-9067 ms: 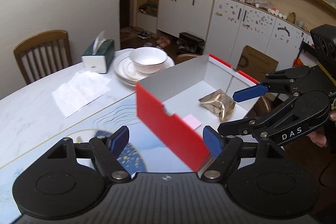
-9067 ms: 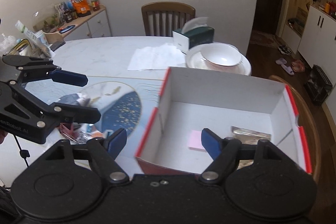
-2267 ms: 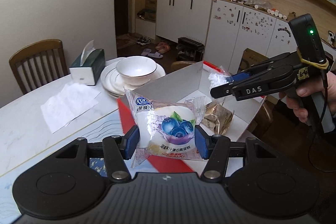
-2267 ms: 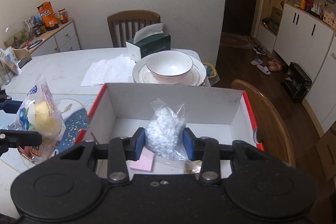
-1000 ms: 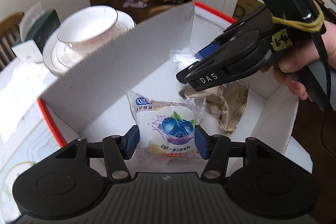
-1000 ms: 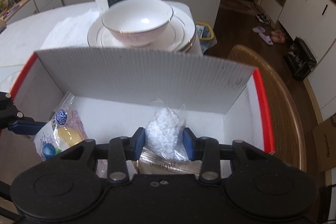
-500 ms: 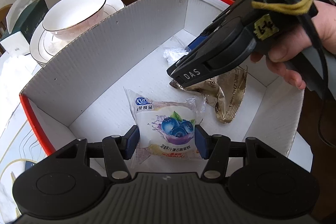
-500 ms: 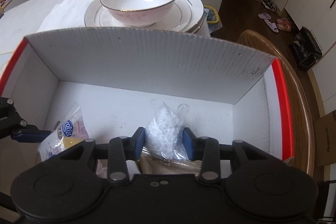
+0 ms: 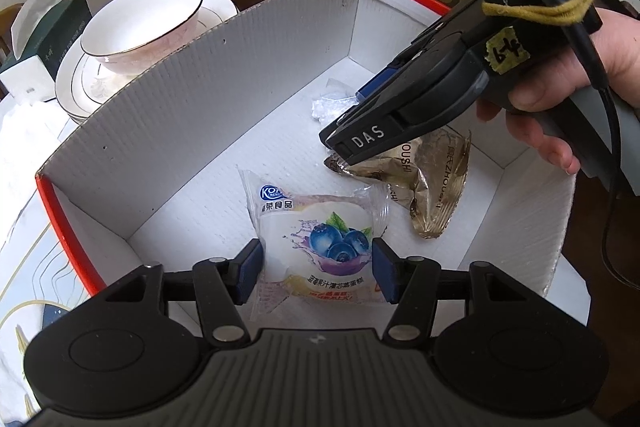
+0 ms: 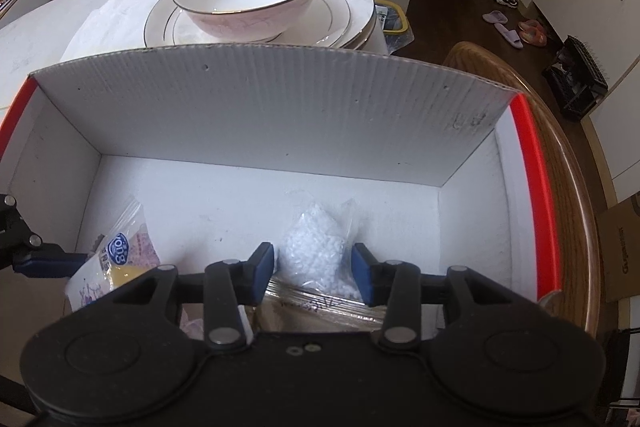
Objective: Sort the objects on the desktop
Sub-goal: 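Open the left tool dropping the bread bag while the right tool releases the bead bag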
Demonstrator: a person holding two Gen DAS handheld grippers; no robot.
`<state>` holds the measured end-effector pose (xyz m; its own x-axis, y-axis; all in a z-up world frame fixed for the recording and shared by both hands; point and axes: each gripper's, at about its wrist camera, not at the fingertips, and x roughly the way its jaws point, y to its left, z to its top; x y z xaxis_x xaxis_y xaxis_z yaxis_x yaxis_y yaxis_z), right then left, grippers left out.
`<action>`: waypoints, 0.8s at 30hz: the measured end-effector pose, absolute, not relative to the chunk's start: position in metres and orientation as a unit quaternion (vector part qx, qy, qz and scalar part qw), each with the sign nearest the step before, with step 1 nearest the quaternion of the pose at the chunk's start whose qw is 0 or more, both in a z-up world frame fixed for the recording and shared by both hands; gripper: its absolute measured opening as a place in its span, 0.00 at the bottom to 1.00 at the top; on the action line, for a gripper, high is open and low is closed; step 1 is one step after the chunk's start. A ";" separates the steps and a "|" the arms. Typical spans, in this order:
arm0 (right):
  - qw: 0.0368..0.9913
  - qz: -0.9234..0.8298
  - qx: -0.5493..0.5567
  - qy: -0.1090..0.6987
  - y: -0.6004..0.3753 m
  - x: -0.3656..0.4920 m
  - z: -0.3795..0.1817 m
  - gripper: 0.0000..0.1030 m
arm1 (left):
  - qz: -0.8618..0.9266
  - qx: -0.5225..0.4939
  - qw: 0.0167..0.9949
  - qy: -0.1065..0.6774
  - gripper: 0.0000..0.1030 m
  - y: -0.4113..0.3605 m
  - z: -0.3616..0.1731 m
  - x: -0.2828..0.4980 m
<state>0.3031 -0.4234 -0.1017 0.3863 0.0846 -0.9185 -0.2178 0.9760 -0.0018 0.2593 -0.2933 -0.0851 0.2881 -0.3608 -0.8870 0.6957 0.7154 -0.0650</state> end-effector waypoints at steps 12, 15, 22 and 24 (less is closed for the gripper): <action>0.842 0.094 -0.049 0.529 -0.435 0.285 -0.084 0.55 | -0.352 0.161 0.788 0.478 0.63 -0.286 -0.074 0.247; 0.845 0.095 -0.045 0.524 -0.437 0.279 -0.079 0.58 | -0.350 0.156 0.792 0.475 0.68 -0.283 -0.070 0.244; 0.855 0.101 -0.037 0.508 -0.439 0.258 -0.061 0.61 | -0.348 0.147 0.801 0.465 0.68 -0.274 -0.061 0.236; 0.857 0.104 -0.034 0.504 -0.438 0.253 -0.055 0.61 | -0.347 0.144 0.805 0.460 0.68 -0.271 -0.058 0.233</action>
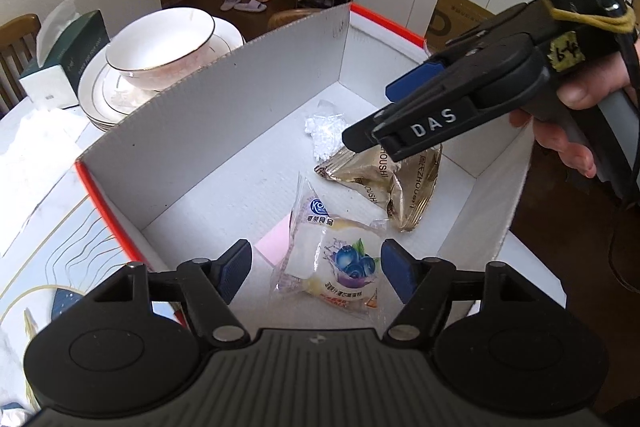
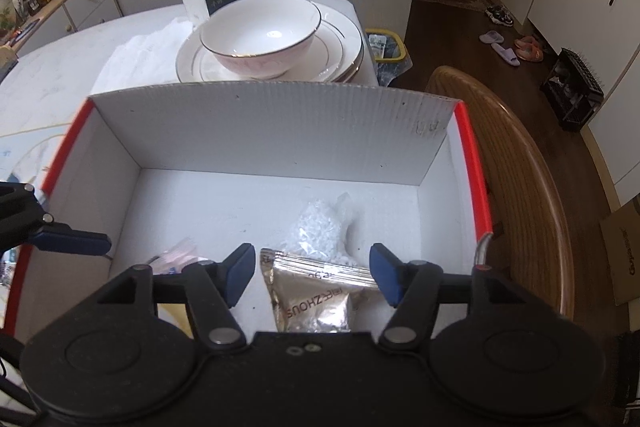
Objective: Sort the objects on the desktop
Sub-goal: 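Open the left tool dropping the bread bag while the right tool releases the bead bag, then withdraw both tools from the box toward the table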
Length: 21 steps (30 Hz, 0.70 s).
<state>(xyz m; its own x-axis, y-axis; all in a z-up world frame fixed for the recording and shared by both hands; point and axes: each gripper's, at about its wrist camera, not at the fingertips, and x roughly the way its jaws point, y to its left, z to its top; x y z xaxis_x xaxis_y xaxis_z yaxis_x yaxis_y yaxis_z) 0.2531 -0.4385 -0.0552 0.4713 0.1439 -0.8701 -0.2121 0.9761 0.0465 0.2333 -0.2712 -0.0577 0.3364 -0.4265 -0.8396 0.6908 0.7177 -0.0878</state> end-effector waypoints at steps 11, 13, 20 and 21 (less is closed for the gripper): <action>0.878 0.133 -0.024 0.460 -0.429 0.217 -0.023 0.63 | -0.339 0.113 0.841 0.406 0.68 -0.246 -0.029 0.206; 0.881 0.135 -0.025 0.453 -0.424 0.212 -0.019 0.64 | -0.337 0.111 0.847 0.396 0.68 -0.241 -0.024 0.201; 0.891 0.137 -0.014 0.433 -0.409 0.196 -0.005 0.67 | -0.325 0.101 0.871 0.353 0.68 -0.222 -0.005 0.182; 0.892 0.137 -0.014 0.430 -0.406 0.194 -0.003 0.67 | -0.325 0.098 0.873 0.350 0.68 -0.218 -0.003 0.180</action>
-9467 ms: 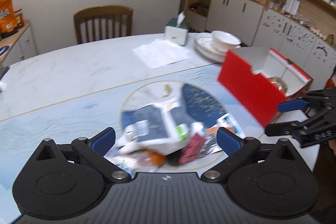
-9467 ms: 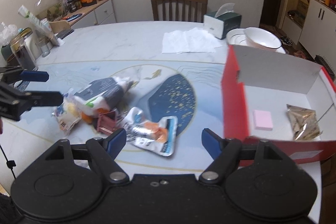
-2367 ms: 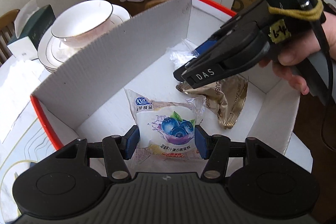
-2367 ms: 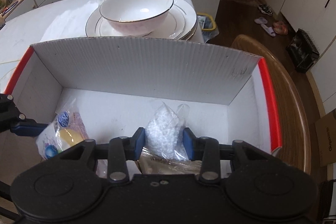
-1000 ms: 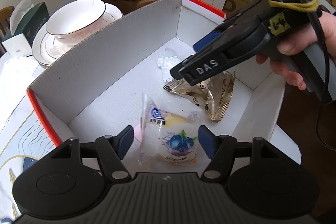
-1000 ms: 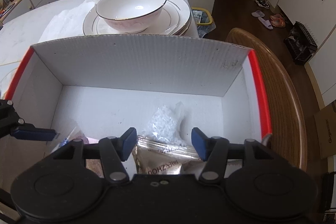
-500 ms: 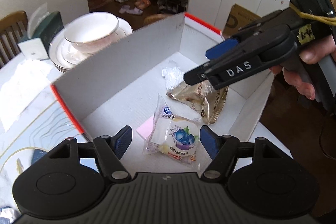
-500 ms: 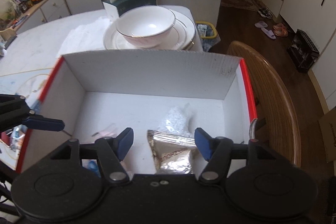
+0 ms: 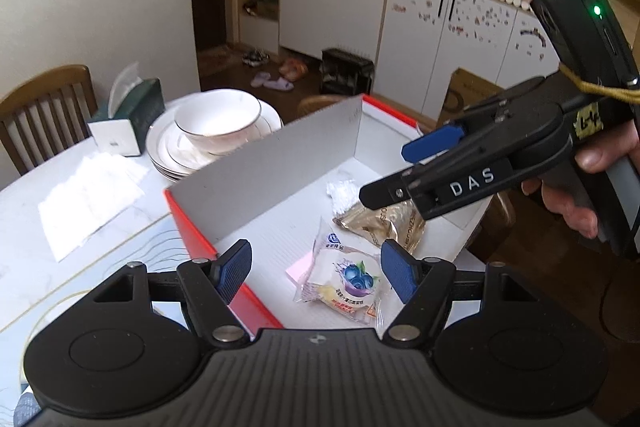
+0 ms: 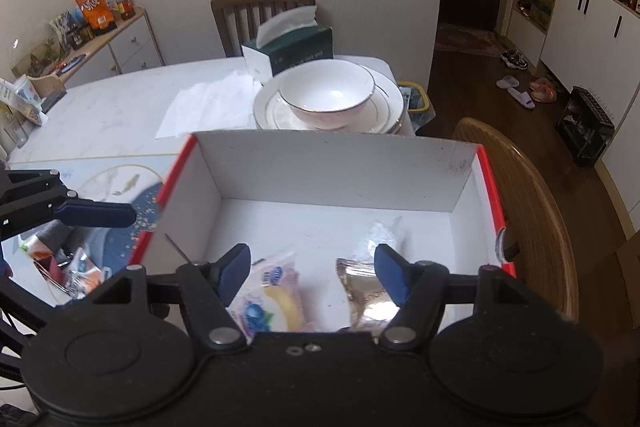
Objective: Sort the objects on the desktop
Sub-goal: 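Withdraw both tools from the box toward the table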
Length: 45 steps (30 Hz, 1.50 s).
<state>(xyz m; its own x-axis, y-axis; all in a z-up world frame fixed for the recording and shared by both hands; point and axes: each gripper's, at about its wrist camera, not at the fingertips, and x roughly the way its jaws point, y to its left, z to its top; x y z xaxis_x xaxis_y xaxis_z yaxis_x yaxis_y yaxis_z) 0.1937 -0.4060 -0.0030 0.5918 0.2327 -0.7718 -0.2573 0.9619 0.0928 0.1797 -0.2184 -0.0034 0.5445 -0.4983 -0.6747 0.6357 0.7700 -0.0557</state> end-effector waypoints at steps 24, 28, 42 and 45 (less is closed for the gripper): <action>0.919 0.139 -0.021 0.369 -0.311 0.134 0.018 0.71 | -0.283 0.052 0.896 0.338 0.80 -0.099 0.018 0.151; 0.921 0.134 -0.013 0.365 -0.297 0.125 0.019 0.71 | -0.275 0.048 0.897 0.342 0.80 -0.078 0.015 0.151; 0.921 0.144 -0.009 0.363 -0.235 0.096 0.007 0.75 | -0.255 0.041 0.904 0.340 0.85 -0.023 0.006 0.156; 0.919 0.141 -0.003 0.368 -0.226 0.093 0.002 0.75 | -0.252 0.039 0.904 0.344 0.90 -0.014 0.003 0.159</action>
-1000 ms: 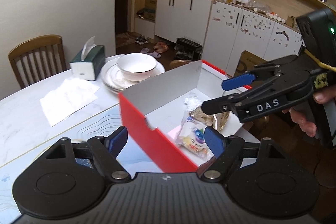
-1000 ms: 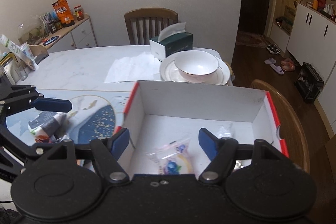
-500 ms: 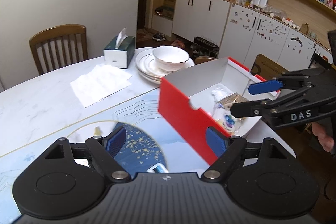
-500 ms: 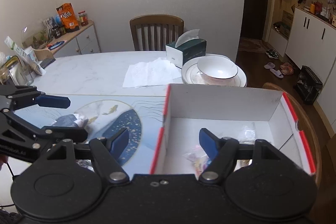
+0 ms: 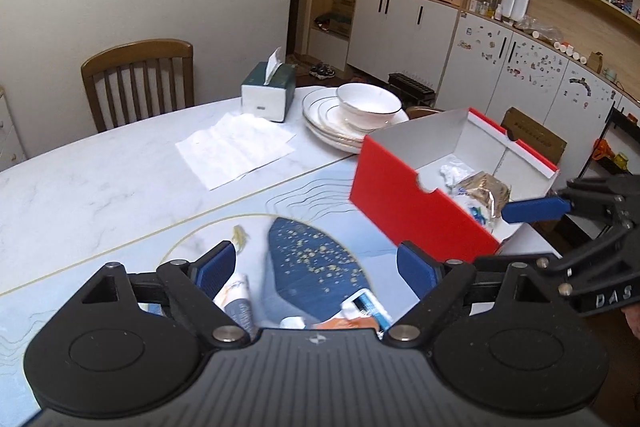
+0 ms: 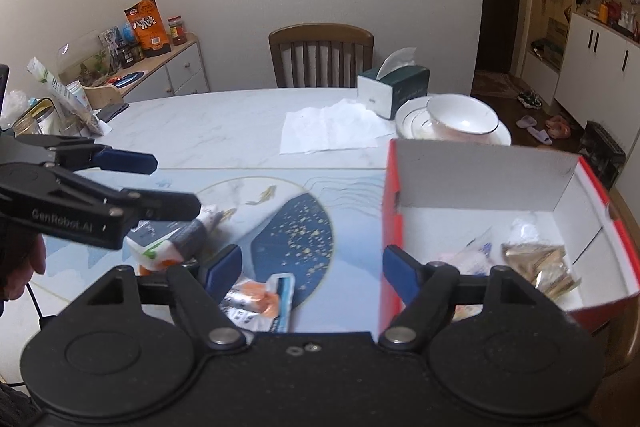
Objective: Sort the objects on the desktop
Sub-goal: 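Withdraw both tools from the box toward the table, then grasp the white tissue pack with the left tool while the right tool grasps the pink binder clip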
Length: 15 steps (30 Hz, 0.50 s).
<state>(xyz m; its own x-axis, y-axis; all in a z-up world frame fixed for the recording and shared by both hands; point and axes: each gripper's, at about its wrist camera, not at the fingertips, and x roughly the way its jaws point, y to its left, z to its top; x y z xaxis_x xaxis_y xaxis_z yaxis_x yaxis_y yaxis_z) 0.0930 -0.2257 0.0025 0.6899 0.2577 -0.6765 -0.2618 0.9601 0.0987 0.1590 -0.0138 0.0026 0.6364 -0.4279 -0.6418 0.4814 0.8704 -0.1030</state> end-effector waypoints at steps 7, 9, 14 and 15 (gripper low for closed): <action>0.917 0.133 0.007 0.376 -0.204 0.091 -0.010 0.75 | -0.242 0.030 0.900 0.360 1.00 0.008 -0.011 0.169; 0.917 0.130 0.004 0.377 -0.198 0.091 -0.013 0.75 | -0.236 0.029 0.899 0.367 1.00 0.012 -0.016 0.174; 0.916 0.122 -0.001 0.382 -0.191 0.094 -0.020 0.75 | -0.214 0.038 0.901 0.376 1.00 0.022 -0.030 0.185; 0.916 0.121 -0.001 0.383 -0.190 0.094 -0.021 0.75 | -0.212 0.038 0.899 0.381 1.00 0.024 -0.033 0.187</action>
<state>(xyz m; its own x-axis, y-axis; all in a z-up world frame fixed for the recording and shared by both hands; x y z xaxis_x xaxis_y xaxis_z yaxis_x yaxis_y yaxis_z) 0.0942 -0.1897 -0.0208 0.6772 0.2208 -0.7018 -0.2216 0.9708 0.0916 0.1874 0.0238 -0.0329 0.6196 -0.3524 -0.7014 0.4103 0.9072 -0.0934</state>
